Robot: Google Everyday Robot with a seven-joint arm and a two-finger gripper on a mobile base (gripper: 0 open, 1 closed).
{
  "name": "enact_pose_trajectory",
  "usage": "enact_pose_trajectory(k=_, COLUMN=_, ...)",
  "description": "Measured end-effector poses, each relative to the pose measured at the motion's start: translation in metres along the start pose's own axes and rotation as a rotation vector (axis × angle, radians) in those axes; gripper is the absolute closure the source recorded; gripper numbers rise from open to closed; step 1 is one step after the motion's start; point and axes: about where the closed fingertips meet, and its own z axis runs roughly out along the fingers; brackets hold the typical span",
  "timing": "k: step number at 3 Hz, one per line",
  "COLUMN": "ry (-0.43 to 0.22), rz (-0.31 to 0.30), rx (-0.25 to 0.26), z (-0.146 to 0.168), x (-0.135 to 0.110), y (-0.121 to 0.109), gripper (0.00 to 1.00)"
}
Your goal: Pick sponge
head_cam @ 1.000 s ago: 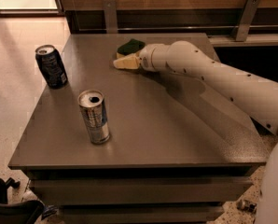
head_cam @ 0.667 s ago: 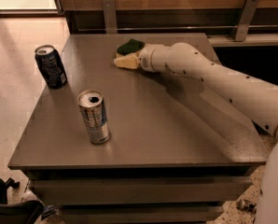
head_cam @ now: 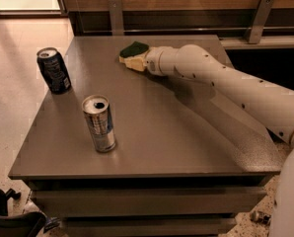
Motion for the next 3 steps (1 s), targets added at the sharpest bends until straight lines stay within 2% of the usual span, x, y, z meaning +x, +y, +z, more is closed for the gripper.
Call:
enact_pose_trajectory(k=1, ry=0.0, rz=0.0, rx=0.0, z=-0.0003, x=-0.001, y=0.0001, gripper=1.0)
enact_pose_trajectory(k=3, ry=0.0, rz=0.0, rx=0.0, z=-0.0003, x=-0.0011, y=0.0001, gripper=1.0)
